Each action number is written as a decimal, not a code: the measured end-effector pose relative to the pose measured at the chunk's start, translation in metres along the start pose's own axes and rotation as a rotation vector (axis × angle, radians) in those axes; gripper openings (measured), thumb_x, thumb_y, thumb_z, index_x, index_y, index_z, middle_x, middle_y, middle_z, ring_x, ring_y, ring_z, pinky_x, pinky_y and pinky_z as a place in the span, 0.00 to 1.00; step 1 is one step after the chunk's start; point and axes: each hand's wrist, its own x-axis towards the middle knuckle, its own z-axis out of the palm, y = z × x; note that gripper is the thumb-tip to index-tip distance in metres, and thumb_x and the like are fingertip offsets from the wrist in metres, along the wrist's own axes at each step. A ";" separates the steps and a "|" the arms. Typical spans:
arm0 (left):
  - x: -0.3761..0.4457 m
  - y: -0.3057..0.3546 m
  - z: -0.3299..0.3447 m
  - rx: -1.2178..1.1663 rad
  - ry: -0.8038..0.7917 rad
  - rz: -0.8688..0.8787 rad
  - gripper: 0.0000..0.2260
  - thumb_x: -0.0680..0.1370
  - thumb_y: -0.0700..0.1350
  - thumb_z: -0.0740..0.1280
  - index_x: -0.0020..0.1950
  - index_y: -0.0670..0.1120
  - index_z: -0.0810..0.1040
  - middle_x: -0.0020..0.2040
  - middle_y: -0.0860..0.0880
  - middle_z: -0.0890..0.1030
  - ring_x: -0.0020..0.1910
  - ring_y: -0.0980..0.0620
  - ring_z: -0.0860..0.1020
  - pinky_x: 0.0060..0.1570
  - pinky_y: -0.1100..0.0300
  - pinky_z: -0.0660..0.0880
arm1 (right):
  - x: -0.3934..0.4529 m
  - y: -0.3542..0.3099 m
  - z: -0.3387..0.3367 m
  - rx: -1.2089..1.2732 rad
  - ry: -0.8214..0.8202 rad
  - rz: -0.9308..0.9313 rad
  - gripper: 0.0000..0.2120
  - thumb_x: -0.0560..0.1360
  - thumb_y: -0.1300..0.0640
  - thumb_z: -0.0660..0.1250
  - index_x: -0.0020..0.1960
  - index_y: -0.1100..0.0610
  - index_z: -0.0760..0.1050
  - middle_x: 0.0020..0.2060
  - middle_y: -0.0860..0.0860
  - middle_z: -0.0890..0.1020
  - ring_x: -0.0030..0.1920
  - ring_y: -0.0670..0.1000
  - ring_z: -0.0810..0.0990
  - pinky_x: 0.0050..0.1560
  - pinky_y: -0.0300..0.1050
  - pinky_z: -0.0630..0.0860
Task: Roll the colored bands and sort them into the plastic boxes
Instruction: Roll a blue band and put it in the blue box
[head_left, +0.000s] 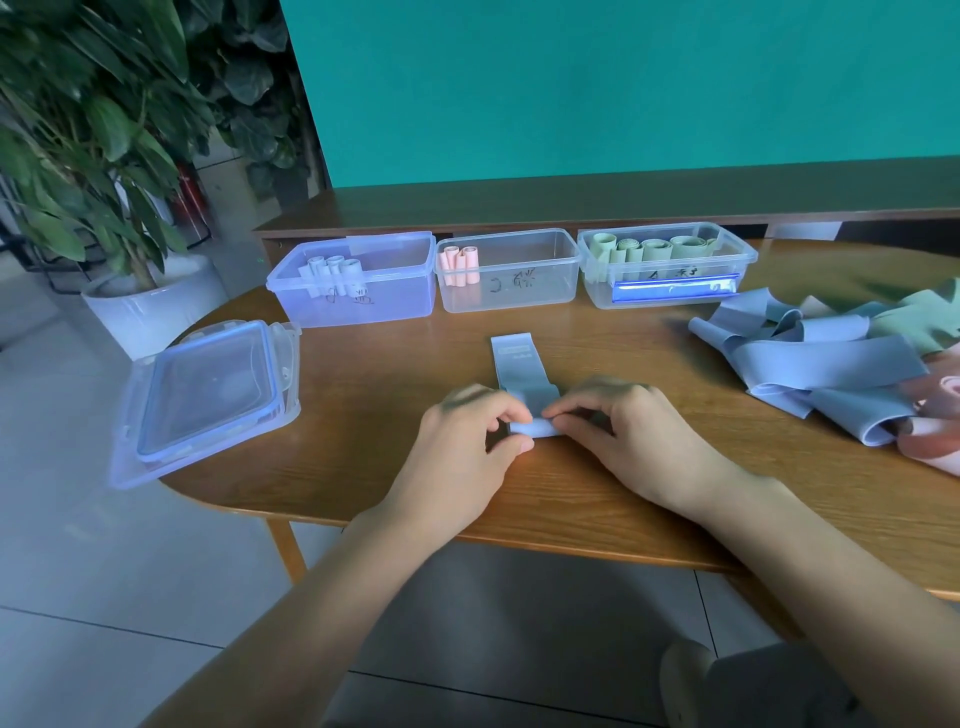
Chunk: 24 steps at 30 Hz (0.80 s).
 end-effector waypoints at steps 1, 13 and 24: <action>0.001 -0.001 0.001 0.001 -0.002 0.006 0.07 0.75 0.45 0.75 0.52 0.53 0.83 0.45 0.63 0.77 0.46 0.65 0.73 0.44 0.78 0.65 | 0.001 0.001 0.000 -0.007 -0.005 -0.001 0.05 0.79 0.57 0.70 0.52 0.50 0.84 0.48 0.43 0.84 0.49 0.42 0.79 0.52 0.26 0.67; 0.010 -0.006 0.005 0.083 -0.001 0.036 0.07 0.81 0.45 0.68 0.57 0.48 0.84 0.53 0.54 0.81 0.51 0.56 0.77 0.51 0.69 0.68 | 0.004 0.005 0.000 -0.005 0.018 -0.037 0.08 0.76 0.58 0.74 0.54 0.50 0.84 0.48 0.40 0.80 0.49 0.38 0.78 0.54 0.27 0.69; 0.016 -0.008 0.008 0.110 0.001 0.064 0.08 0.79 0.45 0.70 0.58 0.50 0.82 0.55 0.56 0.78 0.54 0.58 0.73 0.53 0.69 0.67 | 0.019 0.017 0.001 -0.043 -0.023 -0.059 0.10 0.80 0.55 0.69 0.59 0.52 0.84 0.52 0.46 0.82 0.51 0.39 0.76 0.55 0.25 0.66</action>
